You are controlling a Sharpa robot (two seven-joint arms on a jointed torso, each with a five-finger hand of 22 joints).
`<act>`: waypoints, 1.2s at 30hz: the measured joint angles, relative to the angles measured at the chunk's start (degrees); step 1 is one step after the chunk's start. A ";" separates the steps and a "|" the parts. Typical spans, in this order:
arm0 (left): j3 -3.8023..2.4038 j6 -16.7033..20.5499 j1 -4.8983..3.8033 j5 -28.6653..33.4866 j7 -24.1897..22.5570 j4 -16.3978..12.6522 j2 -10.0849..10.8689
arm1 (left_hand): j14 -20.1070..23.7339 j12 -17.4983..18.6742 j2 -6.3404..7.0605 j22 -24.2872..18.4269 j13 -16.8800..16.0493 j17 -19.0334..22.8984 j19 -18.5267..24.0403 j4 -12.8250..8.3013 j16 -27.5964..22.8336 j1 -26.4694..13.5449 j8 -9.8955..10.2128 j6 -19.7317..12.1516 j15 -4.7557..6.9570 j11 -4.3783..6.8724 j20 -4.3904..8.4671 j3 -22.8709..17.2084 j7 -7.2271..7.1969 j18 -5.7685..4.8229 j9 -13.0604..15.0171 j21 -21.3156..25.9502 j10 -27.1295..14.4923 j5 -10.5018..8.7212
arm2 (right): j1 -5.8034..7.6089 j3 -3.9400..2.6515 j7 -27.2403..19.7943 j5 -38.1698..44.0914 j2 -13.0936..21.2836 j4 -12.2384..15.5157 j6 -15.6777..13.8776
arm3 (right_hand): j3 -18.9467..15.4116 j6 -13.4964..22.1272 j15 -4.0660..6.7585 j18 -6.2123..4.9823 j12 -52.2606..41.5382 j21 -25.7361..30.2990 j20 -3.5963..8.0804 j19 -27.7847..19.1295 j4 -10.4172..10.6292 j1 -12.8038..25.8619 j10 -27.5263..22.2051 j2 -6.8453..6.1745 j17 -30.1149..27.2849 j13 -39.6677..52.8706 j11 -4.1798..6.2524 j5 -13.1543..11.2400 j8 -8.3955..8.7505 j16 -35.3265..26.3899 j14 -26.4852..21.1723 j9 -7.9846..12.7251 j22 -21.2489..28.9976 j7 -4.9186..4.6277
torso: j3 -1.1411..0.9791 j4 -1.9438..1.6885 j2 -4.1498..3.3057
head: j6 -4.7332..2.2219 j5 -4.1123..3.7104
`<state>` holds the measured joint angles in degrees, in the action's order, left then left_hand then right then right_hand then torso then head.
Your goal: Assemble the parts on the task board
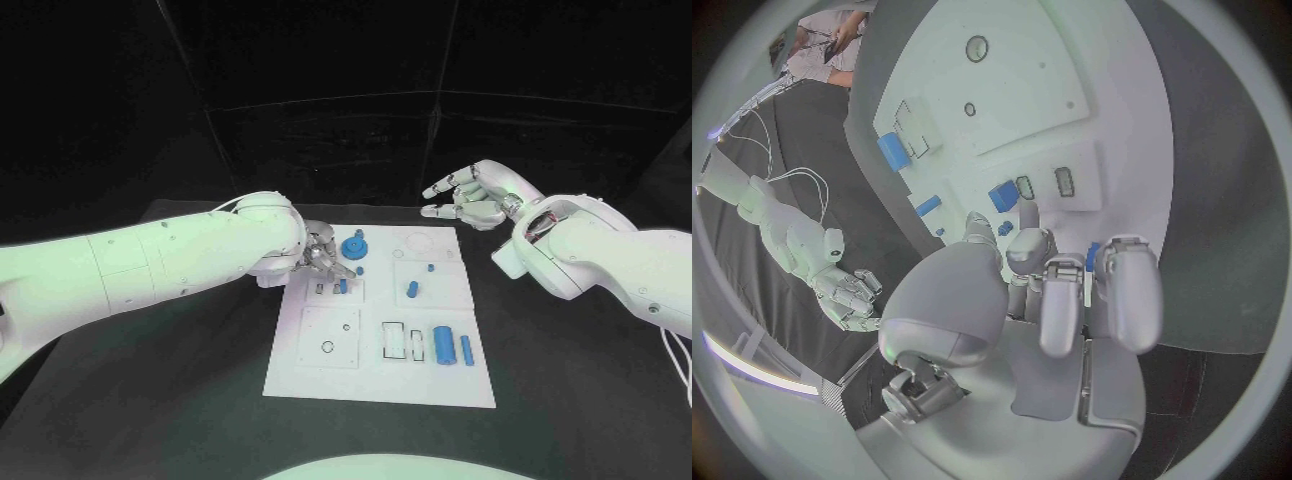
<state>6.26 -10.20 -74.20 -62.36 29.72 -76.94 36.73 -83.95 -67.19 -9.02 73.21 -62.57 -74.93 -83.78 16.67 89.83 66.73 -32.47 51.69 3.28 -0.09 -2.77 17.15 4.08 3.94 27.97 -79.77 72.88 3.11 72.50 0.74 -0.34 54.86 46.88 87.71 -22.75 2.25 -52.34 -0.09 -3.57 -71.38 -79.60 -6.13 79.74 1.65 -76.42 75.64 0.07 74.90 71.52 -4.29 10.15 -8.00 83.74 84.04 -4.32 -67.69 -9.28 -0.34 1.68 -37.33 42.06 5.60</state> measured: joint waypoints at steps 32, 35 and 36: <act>0.30 -3.21 -0.11 -0.42 0.59 2.47 -2.98 | 0.00 0.00 -0.38 0.18 0.05 0.01 0.00 -0.16 0.00 1.33 -0.83 -1.02 -0.01 0.00 0.00 0.15 0.21 0.01 1.20 -0.22 0.00 0.00 | 0.01 0.00 1.45 0.65 -0.91 -0.99 0.46 | -0.44 -0.05 -0.01 0.01 0.00 0.22 0.00 0.00 0.13 0.00 0.00 0.00 0.03 -0.09 0.00 0.66 -0.14 -0.21 0.00 0.04 0.26 0.05 | 0.04 -0.05 0.01 | 0.80 -0.07; 0.30 -3.48 -0.11 -0.43 0.60 2.58 -3.09 | 0.00 0.00 -0.14 0.34 0.00 0.01 0.01 -0.33 0.00 1.72 -0.83 -1.02 -0.01 0.00 0.00 -0.01 0.21 0.01 1.39 -0.22 0.00 0.00 | 0.01 0.00 1.49 0.66 -0.94 -1.09 0.50 | -0.44 -0.06 -0.01 0.01 0.00 0.22 0.00 0.01 0.13 0.00 0.00 0.00 0.03 -0.09 0.00 0.66 -0.14 -0.21 0.00 0.04 0.26 0.05 | 0.04 -0.05 0.01 | 0.88 -0.08; 0.30 -3.55 -0.11 -0.44 0.60 2.62 -3.12 | 0.00 0.00 -0.38 0.34 0.00 0.01 0.01 -0.34 0.00 1.96 -0.82 -1.02 -0.01 0.00 0.00 0.00 0.21 0.01 1.45 -0.22 -0.01 0.00 | 0.01 0.00 1.50 0.66 -0.95 -1.11 0.51 | -0.44 -0.05 -0.01 0.01 0.00 0.22 0.00 0.00 0.13 0.00 0.00 0.00 0.03 -0.09 0.00 0.66 -0.14 -0.21 0.00 0.04 0.26 0.05 | 0.04 -0.05 0.01 | 0.91 -0.08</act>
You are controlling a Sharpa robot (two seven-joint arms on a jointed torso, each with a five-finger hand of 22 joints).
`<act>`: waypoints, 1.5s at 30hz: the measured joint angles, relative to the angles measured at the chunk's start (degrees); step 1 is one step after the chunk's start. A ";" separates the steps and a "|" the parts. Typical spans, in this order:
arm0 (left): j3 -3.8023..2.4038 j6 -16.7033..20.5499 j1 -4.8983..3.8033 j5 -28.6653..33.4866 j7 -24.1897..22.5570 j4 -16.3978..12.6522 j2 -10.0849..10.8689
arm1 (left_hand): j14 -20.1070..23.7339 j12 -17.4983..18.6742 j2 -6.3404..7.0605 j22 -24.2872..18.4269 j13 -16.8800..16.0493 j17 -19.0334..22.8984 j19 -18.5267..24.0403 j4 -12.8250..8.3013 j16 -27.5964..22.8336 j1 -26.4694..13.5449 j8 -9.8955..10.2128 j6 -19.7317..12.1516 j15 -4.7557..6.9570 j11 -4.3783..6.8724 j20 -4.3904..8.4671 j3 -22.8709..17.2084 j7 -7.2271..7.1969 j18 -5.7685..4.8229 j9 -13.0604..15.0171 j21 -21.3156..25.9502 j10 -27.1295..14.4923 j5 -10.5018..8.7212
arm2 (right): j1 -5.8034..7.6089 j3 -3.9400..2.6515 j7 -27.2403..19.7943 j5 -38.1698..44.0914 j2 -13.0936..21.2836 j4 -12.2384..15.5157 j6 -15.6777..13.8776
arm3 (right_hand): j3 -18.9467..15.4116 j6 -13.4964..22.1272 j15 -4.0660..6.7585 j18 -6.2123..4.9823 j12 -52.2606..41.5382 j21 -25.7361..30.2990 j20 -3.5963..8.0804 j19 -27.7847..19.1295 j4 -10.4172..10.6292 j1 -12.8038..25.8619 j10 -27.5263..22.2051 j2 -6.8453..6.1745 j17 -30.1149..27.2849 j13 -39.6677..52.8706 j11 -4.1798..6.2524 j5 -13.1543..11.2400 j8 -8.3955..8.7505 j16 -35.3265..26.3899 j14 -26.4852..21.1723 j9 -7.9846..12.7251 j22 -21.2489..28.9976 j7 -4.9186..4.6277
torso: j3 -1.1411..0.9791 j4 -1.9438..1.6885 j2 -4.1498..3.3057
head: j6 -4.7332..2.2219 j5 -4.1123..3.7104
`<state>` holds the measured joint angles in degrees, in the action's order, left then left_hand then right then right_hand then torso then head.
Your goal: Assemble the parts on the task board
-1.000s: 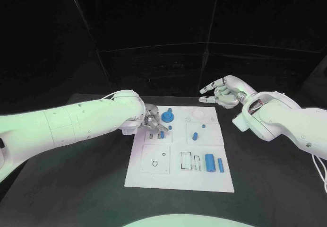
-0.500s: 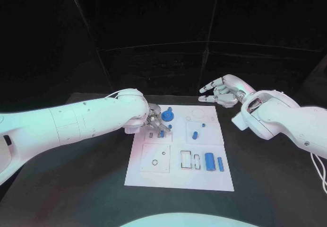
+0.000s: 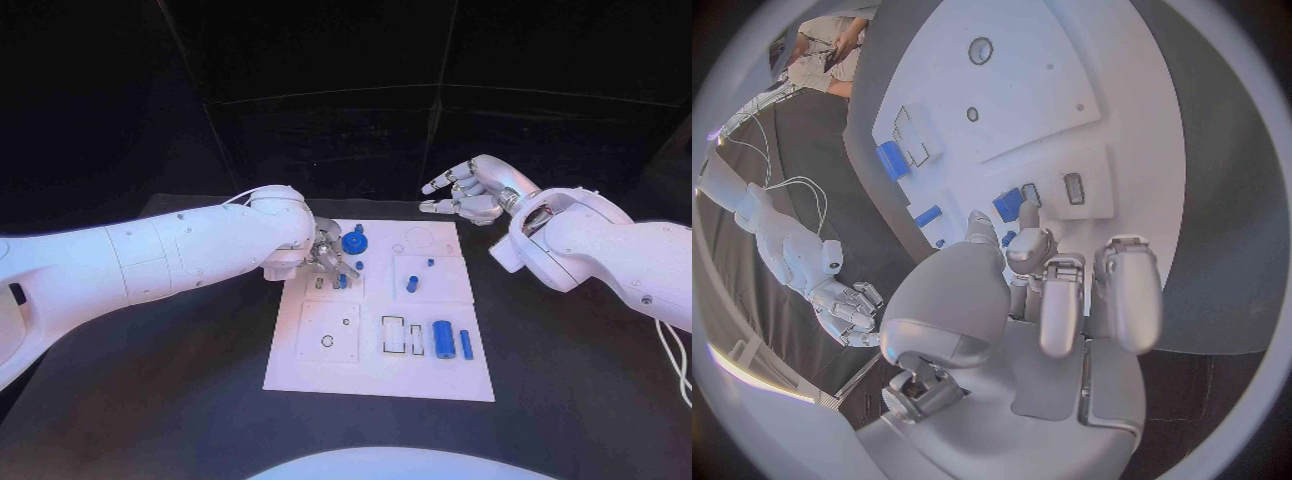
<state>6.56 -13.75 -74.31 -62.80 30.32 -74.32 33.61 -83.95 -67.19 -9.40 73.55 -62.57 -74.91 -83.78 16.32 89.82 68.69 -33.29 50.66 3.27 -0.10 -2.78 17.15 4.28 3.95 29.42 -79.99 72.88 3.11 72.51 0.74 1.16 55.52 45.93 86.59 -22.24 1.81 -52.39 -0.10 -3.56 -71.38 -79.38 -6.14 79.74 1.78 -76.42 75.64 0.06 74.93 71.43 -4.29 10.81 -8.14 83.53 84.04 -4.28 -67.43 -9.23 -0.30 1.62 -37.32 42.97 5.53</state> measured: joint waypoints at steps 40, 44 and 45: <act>0.01 0.01 -0.04 4.29 0.04 -0.15 1.36 | 0.01 2.18 0.90 0.03 0.98 0.00 -0.39 -3.07 0.00 14.35 0.74 -2.26 0.41 0.31 0.39 -16.28 -0.41 0.01 1.95 -0.21 -0.92 4.14 | 0.00 0.01 0.40 0.49 -0.79 -1.14 0.97 | -0.63 0.00 0.21 0.00 0.00 0.66 0.20 -0.20 -0.64 -1.41 0.00 -0.04 -0.02 -0.17 0.00 5.36 -0.52 -0.45 -0.21 0.18 0.53 0.00 | 0.01 -0.07 -0.03 | 0.53 -0.01; 0.03 1.75 0.00 5.77 -0.13 -0.82 2.16 | 0.01 2.18 5.45 0.65 0.37 0.00 -0.26 -3.77 0.00 10.96 0.86 -2.02 0.41 0.49 0.51 -25.20 -0.16 0.01 2.75 -0.21 -0.15 7.39 | 0.00 0.01 0.47 0.61 -0.78 -1.29 1.09 | -0.63 0.00 0.21 0.00 0.00 0.68 0.20 -0.20 -0.64 -1.63 0.00 0.19 -0.02 -0.17 0.00 5.36 -0.52 -0.45 -0.21 0.18 0.62 0.00 | 0.01 -0.11 -0.03 | 0.52 -0.11; 0.03 2.69 0.00 6.38 -0.27 -1.13 2.54 | 0.01 1.92 7.09 0.90 0.07 0.00 -0.26 -4.31 0.00 9.51 0.62 -1.92 0.41 0.39 0.51 -28.67 -0.07 0.01 3.03 -0.21 0.07 8.28 | 0.00 0.01 0.51 0.66 -0.76 -1.34 1.14 | -0.63 0.00 0.21 0.00 0.00 0.68 0.20 -0.20 -0.64 -1.63 0.00 0.19 -0.02 -0.16 0.00 5.36 -0.52 -0.45 -0.21 0.18 0.62 0.00 | 0.01 -0.12 -0.03 | 0.52 -0.12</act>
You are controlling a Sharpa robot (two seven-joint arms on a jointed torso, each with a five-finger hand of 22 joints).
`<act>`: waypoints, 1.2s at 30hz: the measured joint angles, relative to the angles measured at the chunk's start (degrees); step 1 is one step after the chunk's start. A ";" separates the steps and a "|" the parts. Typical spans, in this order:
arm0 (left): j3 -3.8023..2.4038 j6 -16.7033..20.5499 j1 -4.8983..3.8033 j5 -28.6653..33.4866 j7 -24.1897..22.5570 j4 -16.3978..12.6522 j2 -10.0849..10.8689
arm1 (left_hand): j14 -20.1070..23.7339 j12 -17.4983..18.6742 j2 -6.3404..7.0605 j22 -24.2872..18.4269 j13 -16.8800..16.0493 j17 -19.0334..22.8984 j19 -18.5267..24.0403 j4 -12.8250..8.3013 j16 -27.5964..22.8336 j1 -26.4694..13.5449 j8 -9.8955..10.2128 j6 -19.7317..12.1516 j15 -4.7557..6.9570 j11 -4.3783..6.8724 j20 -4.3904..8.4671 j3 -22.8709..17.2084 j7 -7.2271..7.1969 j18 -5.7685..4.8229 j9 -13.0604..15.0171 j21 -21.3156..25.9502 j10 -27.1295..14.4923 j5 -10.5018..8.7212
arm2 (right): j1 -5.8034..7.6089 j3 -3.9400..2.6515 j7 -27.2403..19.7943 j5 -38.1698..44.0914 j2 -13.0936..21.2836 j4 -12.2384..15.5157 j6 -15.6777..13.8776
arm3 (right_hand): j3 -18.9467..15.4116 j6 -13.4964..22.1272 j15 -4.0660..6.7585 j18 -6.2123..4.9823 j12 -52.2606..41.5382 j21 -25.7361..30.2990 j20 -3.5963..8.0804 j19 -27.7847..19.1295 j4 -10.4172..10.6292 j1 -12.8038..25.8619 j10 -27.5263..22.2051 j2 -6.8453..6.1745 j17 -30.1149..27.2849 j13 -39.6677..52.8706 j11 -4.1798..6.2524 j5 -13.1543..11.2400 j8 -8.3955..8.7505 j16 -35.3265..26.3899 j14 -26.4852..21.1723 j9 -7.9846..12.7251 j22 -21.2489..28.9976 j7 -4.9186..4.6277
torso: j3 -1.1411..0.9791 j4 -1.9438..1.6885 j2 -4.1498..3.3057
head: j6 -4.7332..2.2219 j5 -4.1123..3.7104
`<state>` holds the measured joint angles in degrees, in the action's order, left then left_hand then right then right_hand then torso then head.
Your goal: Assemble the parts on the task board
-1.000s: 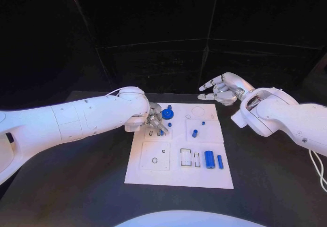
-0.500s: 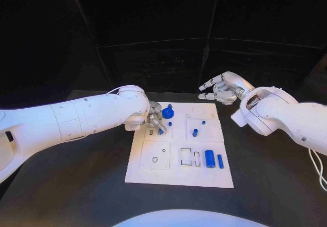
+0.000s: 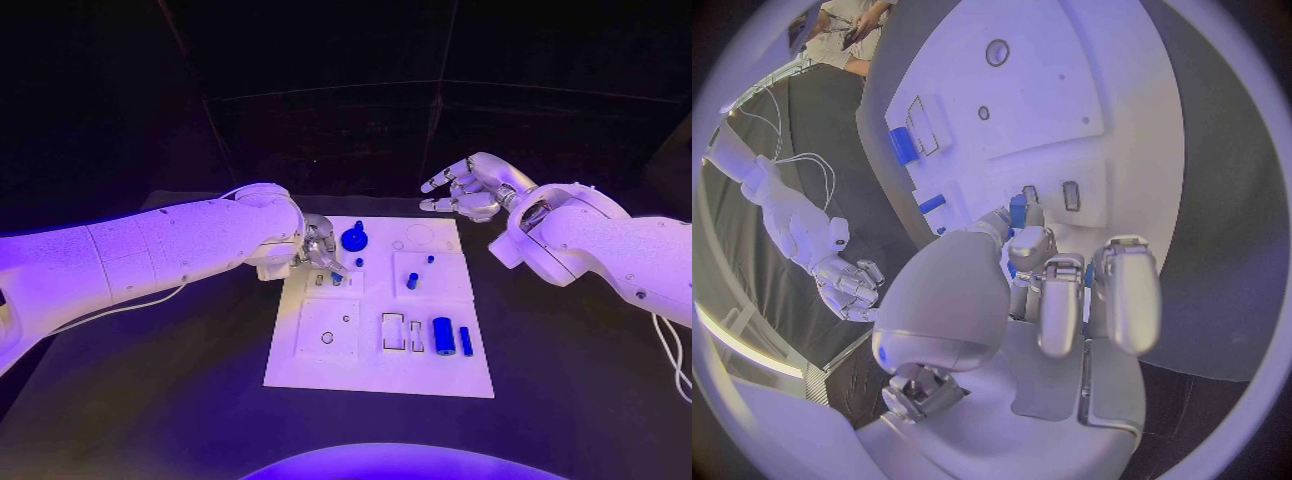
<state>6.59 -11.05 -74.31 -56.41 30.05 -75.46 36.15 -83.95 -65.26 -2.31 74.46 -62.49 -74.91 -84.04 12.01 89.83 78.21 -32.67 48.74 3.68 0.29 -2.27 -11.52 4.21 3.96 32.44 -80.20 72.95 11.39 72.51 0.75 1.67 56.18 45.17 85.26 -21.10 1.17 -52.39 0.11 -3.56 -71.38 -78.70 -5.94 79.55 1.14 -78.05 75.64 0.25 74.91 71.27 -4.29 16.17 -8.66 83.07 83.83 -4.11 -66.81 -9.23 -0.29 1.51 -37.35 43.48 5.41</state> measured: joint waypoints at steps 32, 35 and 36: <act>0.27 20.35 3.12 -1.78 -0.91 -7.02 4.00 | 0.01 -0.40 8.20 0.48 0.06 0.00 0.00 -2.94 0.00 -9.62 -3.35 0.38 0.40 0.43 -0.01 -17.69 -0.25 0.00 3.80 -0.46 1.80 6.40 | 0.00 0.01 0.45 0.31 0.33 -0.91 0.86 | 0.00 0.00 0.00 0.00 0.00 0.00 0.00 0.00 0.00 0.00 0.00 0.00 -0.01 0.01 0.00 0.35 0.01 0.00 0.00 -0.01 0.05 0.00 | -0.04 -0.33 0.05 | 0.95 1.41; 0.32 20.82 3.66 -2.83 -0.88 -7.04 3.98 | 0.01 -0.40 8.28 0.48 0.06 0.00 0.00 -3.02 0.00 -9.72 -3.35 0.38 0.40 0.42 -0.01 -17.77 -0.24 0.00 3.84 -0.46 1.80 6.39 | 0.00 0.01 0.46 0.32 0.34 -0.99 0.86 | 0.00 0.00 0.00 0.00 0.00 0.00 0.00 0.00 0.00 0.00 0.00 0.00 -0.01 0.01 0.00 0.35 0.01 0.00 0.00 -0.01 0.05 0.00 | -0.05 -0.26 0.05 | 1.01 1.49; 0.37 20.91 3.77 -3.09 -0.87 -7.04 3.97 | 0.01 -0.40 8.33 0.48 0.06 0.00 0.00 -3.02 0.00 -9.78 -3.35 0.38 0.40 0.42 -0.01 -17.77 -0.24 0.00 3.85 -0.46 1.80 6.39 | 0.00 0.01 0.46 0.32 0.34 -1.00 0.86 | 0.00 0.00 0.00 0.00 0.00 0.00 0.00 0.00 0.00 0.00 0.00 0.00 -0.01 0.01 0.00 0.35 0.01 0.00 0.00 -0.01 0.05 0.00 | -0.05 -0.25 0.05 | 1.02 1.49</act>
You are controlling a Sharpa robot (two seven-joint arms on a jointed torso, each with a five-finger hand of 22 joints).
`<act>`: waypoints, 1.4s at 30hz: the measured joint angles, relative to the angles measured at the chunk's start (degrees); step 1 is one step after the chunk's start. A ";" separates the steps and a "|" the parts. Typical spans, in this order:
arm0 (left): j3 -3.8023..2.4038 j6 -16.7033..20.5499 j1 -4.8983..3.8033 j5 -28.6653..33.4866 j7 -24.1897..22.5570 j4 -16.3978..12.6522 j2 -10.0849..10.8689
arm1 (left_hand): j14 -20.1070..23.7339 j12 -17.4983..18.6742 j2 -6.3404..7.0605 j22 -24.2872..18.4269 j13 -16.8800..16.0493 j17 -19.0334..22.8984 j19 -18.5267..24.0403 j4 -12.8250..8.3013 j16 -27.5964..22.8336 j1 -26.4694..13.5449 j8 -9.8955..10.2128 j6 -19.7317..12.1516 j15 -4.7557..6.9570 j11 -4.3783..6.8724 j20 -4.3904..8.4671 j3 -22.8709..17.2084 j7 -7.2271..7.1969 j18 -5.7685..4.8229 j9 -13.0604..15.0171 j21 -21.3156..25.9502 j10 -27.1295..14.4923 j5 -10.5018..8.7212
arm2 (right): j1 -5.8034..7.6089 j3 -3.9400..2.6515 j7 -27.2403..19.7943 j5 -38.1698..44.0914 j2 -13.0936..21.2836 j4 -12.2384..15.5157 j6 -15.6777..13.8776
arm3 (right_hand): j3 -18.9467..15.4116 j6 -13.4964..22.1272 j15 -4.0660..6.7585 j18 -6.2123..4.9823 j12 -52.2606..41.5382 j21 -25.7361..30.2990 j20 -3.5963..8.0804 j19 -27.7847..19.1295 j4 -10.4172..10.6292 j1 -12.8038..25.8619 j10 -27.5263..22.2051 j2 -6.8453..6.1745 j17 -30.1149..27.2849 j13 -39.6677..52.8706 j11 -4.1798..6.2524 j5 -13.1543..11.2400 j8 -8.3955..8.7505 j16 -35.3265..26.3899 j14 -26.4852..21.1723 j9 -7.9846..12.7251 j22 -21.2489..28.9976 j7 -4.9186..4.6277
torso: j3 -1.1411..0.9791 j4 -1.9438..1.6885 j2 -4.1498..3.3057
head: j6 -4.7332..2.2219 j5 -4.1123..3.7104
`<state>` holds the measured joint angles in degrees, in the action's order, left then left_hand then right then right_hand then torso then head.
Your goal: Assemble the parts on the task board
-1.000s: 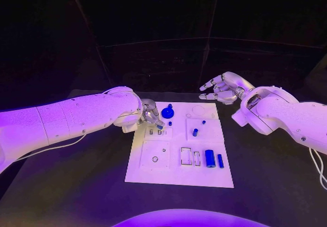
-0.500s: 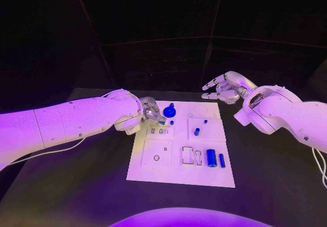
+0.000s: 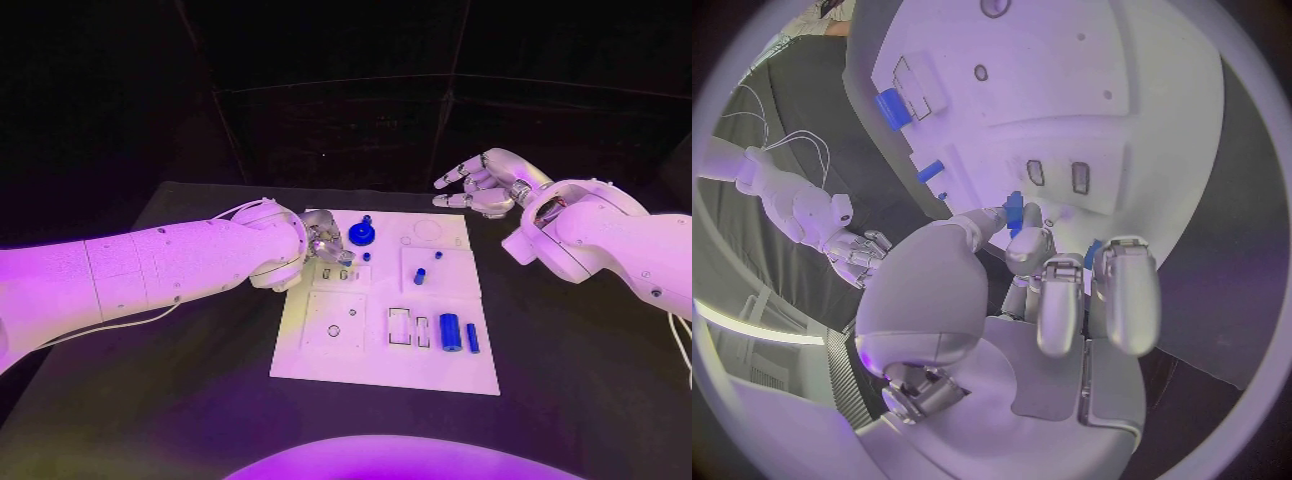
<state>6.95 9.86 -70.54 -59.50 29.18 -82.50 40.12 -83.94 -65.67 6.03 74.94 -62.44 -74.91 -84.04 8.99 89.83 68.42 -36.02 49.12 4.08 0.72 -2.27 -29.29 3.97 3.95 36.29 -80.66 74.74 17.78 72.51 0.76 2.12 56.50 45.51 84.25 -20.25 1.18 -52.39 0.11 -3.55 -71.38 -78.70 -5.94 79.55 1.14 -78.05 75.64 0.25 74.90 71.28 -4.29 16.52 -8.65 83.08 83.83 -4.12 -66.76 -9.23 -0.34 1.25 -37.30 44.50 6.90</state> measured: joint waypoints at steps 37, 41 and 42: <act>1.15 -1.88 0.58 -2.30 0.22 -0.19 0.35 | 0.00 0.00 -0.22 -0.01 -0.08 0.00 0.20 -0.39 0.00 -0.68 -0.43 0.24 -0.01 0.21 0.19 -1.01 -0.16 0.01 0.43 -0.21 0.21 0.44 | 0.00 0.00 -0.02 0.13 -0.10 -0.35 -0.02 | 0.00 0.00 0.00 0.00 0.26 0.00 0.00 0.00 0.00 0.00 0.00 0.00 0.03 -0.09 0.00 0.24 0.00 0.00 0.00 0.04 -0.01 0.00 | 0.02 0.12 -0.04 | 0.47 0.32; 1.13 -2.21 0.56 -2.32 0.21 -0.11 0.28 | 0.00 0.00 -0.02 -0.02 -0.07 0.00 0.21 -0.40 0.00 -0.89 -0.55 0.24 -0.01 0.20 0.19 -1.01 -0.15 0.00 0.55 -0.21 0.21 0.45 | 0.00 0.00 -0.01 0.14 -0.18 -0.40 -0.02 | 0.00 0.00 0.00 0.00 0.26 0.00 0.00 0.00 0.00 0.00 0.00 0.00 0.02 -0.09 0.00 0.24 0.00 0.00 0.00 0.03 -0.01 0.00 | 0.02 0.12 -0.04 | 0.47 0.32; 1.13 -2.28 0.56 -2.33 0.21 -0.09 0.27 | 0.00 0.00 0.05 -0.02 -0.08 0.00 0.21 -0.40 0.00 -0.96 -0.66 0.24 -0.01 0.21 0.19 -1.02 -0.15 0.01 0.55 -0.21 0.21 0.45 | 0.00 0.00 -0.01 0.14 -0.19 -0.41 -0.02 | 0.00 0.00 0.00 -0.01 0.26 0.00 0.00 0.00 0.00 0.00 0.00 0.00 0.03 -0.09 0.00 0.24 0.00 0.00 0.00 0.03 -0.01 0.00 | 0.01 0.12 -0.04 | 0.51 0.32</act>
<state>8.08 7.58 -69.98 -61.83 29.40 -82.59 40.39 -83.94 -65.67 6.08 74.92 -62.51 -74.91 -83.84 8.60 89.82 67.46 -36.69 49.36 4.08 0.92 -2.08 -30.31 3.82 3.96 36.84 -80.87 74.95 18.23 72.50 0.76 2.11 56.65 45.31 83.85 -20.26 1.18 -52.39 0.10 -3.56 -71.11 -78.71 -5.94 79.55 1.14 -78.05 75.64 0.25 74.93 71.19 -4.29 16.76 -8.65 83.08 83.83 -4.09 -66.77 -9.23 -0.33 1.37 -37.34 45.01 7.23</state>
